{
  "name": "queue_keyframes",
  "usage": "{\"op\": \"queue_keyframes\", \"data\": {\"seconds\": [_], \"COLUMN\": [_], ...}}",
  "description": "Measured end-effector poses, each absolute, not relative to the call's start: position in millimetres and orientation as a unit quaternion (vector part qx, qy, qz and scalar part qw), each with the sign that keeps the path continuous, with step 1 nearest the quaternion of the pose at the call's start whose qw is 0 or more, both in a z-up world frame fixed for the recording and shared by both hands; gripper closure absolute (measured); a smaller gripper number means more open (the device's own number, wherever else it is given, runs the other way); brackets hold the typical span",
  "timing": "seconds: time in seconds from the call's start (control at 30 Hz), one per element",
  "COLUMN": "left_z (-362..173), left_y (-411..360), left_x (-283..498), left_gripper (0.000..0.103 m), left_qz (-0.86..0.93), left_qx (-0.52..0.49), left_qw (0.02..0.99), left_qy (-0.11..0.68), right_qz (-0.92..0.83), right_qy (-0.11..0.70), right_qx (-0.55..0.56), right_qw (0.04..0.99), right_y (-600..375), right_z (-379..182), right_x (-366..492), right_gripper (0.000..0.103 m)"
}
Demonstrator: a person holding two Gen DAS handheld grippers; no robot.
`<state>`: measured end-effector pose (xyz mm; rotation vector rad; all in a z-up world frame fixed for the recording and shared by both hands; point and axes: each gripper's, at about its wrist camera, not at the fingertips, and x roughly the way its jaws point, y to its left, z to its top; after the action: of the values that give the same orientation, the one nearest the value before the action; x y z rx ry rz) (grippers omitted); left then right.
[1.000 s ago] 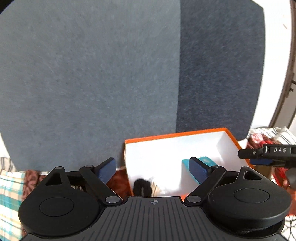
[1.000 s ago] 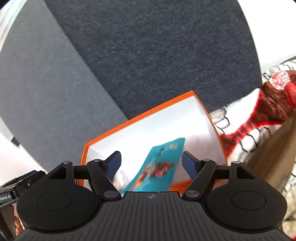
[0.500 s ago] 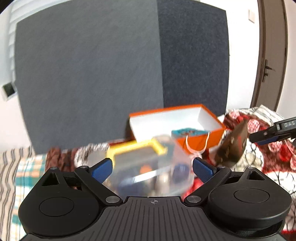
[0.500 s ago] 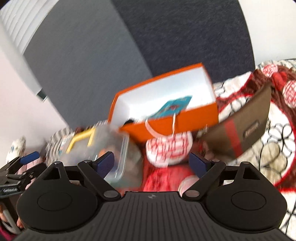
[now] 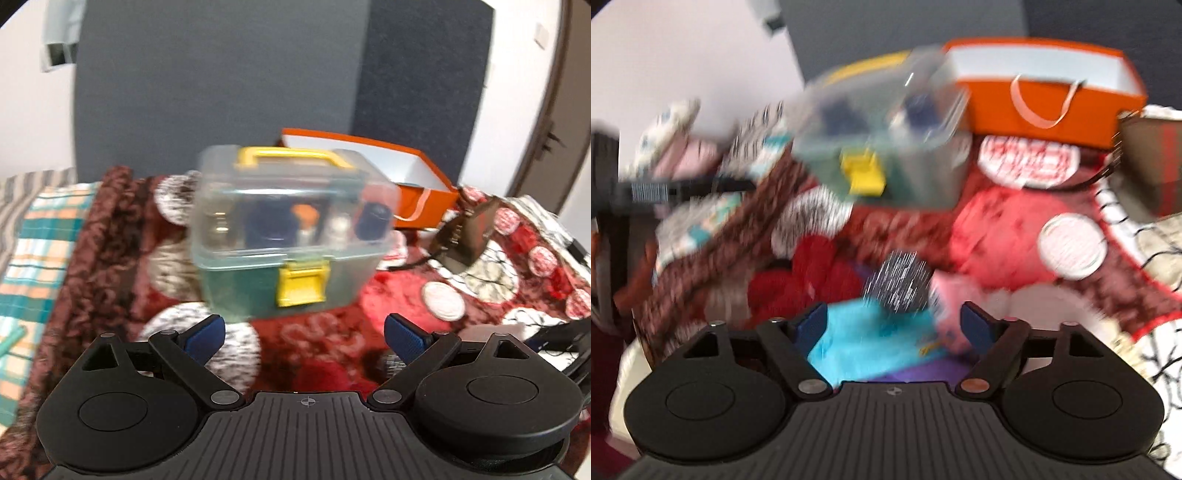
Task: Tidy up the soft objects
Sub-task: 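Grasp the steel wool scrubber with the left tool while the right tool grasps the pink packet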
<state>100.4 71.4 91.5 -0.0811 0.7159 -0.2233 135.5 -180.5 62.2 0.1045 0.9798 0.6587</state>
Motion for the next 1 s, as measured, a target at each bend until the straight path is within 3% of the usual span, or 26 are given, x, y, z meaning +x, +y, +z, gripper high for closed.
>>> {"op": "queue_keyframes", "data": {"seconds": [0.37,0.53,0.83,1.0], "left_z": [20.9,-10.6,24.5,54.1], "left_y": [-33.4,-46.4,-6.1,32.8], "left_x": [150.9,167.0,144.4,122.6], "left_gripper": [0.000,0.000,0.000,0.000], "left_qz": [-0.192,-0.188,-0.167,-0.144], "left_qx": [-0.004,-0.002,-0.036,-0.077], "left_qw": [0.879,0.858,0.889,0.911], "left_qy": [0.436,0.478,0.425,0.379], "right_qz": [0.293,0.292,0.327,0.349], "right_qy": [0.444,0.434,0.404,0.447], "right_qx": [-0.006,-0.038,-0.121,-0.134], "right_qw": [0.847,0.851,0.846,0.813], "right_y": [-184.1,-184.1,-170.9,-160.9], "right_z": [50.9,52.5,78.9,75.5], "right_x": [102.8,98.7,117.2,160.2], "right_gripper": [0.027,0.027,0.026,0.025]}}
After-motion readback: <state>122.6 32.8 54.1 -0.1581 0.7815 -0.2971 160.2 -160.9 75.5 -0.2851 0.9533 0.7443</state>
